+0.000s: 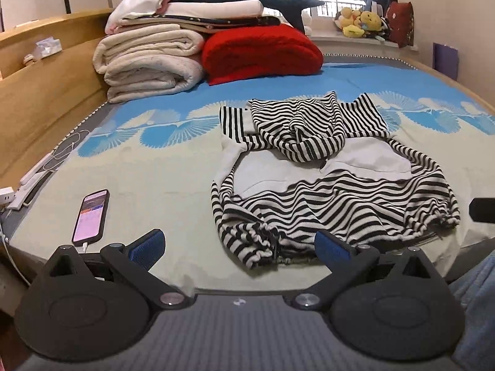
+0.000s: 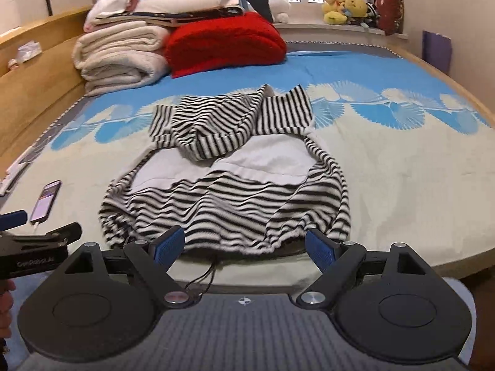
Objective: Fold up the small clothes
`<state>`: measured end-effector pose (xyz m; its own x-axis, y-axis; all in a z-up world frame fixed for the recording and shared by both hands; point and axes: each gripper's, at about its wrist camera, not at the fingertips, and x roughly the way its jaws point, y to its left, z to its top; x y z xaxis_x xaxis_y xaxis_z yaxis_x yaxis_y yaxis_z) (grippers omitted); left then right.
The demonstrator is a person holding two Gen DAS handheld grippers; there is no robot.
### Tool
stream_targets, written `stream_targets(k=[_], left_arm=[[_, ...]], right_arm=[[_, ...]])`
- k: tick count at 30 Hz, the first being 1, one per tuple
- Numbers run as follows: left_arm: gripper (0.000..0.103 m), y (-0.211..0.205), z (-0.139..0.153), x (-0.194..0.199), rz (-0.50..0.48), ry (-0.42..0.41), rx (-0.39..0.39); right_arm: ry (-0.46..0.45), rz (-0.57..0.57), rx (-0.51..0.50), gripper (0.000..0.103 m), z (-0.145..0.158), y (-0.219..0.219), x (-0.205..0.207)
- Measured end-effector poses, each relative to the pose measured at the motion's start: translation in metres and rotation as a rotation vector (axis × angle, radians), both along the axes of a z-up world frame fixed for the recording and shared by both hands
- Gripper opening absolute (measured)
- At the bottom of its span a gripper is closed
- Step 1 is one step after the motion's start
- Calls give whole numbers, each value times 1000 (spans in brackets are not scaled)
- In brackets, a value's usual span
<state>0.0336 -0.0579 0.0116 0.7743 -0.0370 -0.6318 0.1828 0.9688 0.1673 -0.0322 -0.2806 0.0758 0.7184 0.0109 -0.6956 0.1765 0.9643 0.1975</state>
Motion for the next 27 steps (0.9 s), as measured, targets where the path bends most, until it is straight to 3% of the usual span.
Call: stream_targets(k=[9,27], left_arm=[[103,4,10,-18,13,-22,-4],[103,5,1,-5,22,8,0]], right_arm=[[-34,26,-10,86,10,13,-19],[-13,30,-13,86,1,13,-8]])
